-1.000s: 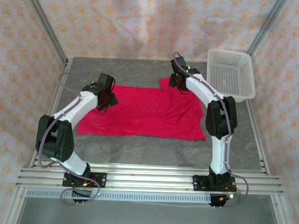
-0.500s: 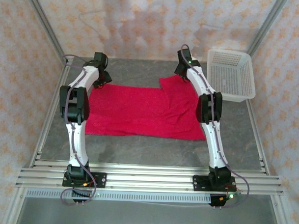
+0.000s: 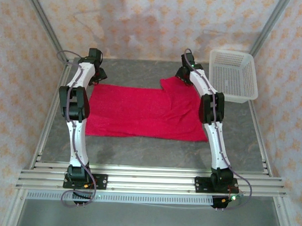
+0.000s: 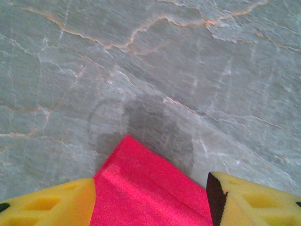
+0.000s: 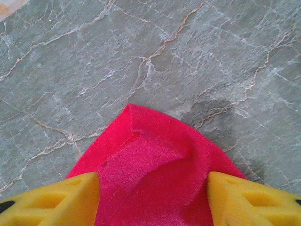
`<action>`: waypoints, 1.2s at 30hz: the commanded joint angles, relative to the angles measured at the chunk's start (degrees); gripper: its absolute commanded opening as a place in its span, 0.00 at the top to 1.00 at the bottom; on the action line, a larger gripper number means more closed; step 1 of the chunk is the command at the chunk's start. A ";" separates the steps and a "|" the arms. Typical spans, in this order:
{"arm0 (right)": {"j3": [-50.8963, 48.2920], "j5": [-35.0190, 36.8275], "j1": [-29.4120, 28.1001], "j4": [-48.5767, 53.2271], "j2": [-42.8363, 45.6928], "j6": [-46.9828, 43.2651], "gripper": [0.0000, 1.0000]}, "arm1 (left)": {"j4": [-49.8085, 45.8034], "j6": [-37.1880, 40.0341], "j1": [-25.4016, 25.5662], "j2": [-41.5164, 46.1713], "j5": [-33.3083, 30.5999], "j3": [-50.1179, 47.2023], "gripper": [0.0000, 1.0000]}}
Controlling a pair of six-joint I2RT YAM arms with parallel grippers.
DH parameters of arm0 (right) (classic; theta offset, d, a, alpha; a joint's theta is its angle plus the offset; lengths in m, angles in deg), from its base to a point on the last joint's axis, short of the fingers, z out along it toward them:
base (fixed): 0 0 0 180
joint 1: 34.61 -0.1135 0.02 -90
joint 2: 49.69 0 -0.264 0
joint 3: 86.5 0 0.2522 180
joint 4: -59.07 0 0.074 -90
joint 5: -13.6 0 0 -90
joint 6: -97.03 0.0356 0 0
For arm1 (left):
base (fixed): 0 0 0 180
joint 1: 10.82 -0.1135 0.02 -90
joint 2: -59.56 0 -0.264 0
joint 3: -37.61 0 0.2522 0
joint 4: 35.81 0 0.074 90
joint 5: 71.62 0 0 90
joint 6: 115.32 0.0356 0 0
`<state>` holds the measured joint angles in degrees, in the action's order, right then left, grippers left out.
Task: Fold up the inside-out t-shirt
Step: Fold the T-shirt at the center of the table.
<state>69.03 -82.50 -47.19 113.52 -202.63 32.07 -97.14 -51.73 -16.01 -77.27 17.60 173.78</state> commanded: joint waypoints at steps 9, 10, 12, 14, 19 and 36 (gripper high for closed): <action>0.01 0.25 0.12 -1.93 3.20 -1.90 0.39 | -3.62 0.83 -0.53 -6.14 0.32 3.74 0.37; -0.26 0.74 0.11 -2.61 3.51 -2.57 0.38 | -3.96 0.77 -0.54 -6.68 0.38 4.16 0.40; -0.05 1.36 0.10 -3.37 3.24 -3.88 0.38 | -4.52 0.75 -0.52 -7.51 0.48 4.71 0.55; 0.83 1.18 0.11 -3.91 1.97 -4.81 0.38 | -4.77 0.64 -0.52 -7.74 0.42 4.77 0.70; 4.27 1.07 0.10 -2.56 -1.38 -5.42 0.39 | -4.97 0.59 -0.52 -6.76 0.47 3.96 0.89; 7.05 -3.36 0.53 -2.62 -7.64 -2.62 0.47 | -0.99 -0.92 -0.42 1.68 3.78 -4.93 1.00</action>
<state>74.39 -83.66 -47.12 108.38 -206.83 27.41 -98.58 -51.60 -16.45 -79.35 20.60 170.65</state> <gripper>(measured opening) 0.549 0.063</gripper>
